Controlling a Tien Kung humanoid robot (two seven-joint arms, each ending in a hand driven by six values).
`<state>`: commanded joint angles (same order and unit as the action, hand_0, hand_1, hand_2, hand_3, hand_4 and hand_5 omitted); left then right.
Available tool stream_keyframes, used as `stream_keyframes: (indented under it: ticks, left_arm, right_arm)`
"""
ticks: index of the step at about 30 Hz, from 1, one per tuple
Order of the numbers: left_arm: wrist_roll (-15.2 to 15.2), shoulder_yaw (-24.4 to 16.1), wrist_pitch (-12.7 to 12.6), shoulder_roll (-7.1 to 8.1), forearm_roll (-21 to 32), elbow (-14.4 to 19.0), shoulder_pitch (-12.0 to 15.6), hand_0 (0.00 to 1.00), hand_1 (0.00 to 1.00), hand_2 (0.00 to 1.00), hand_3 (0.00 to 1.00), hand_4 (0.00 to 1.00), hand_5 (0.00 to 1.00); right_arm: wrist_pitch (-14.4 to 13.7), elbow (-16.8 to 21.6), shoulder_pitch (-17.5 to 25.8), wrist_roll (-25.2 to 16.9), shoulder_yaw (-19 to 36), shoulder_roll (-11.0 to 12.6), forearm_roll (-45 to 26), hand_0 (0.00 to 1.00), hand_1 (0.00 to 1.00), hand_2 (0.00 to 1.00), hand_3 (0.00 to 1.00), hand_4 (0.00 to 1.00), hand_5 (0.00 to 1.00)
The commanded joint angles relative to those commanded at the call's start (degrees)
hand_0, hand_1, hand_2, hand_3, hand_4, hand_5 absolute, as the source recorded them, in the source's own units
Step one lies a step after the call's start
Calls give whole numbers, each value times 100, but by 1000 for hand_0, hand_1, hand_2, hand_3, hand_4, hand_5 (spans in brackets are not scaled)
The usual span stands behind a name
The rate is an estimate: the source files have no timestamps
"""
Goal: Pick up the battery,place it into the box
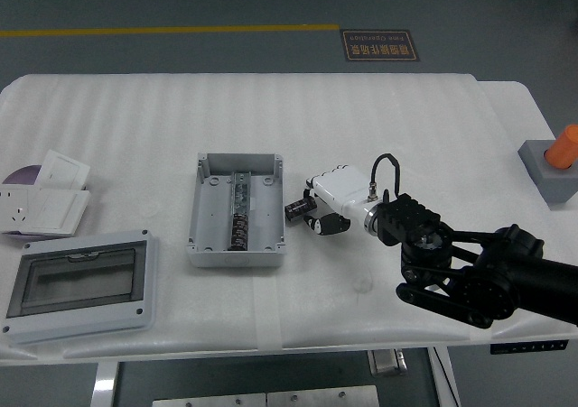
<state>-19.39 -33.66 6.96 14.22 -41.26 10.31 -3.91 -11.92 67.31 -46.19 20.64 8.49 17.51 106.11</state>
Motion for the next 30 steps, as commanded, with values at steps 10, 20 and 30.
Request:
stream_keyframes:
  ticks: [10,20,30]
  left_arm:
    - [10,-5,-2,0,-5,0,-3,656,675,596,600,517,630]
    - [22,-29,6,-1,-25,0,-1,656,675,596,598,516,629]
    - [27,-53,12,-7,-63,0,0,656,675,596,599,516,629]
  right_arm:
    - [-5,-1,-3,-42,-22,-13,-49,712,624,573,683,535,419]
    - [-16,-25,-5,-62,-20,45,-39,711,619,563,680,568,459]
    - [-5,-20,27,-60,118,187,-50,705,617,556,679,580,473]
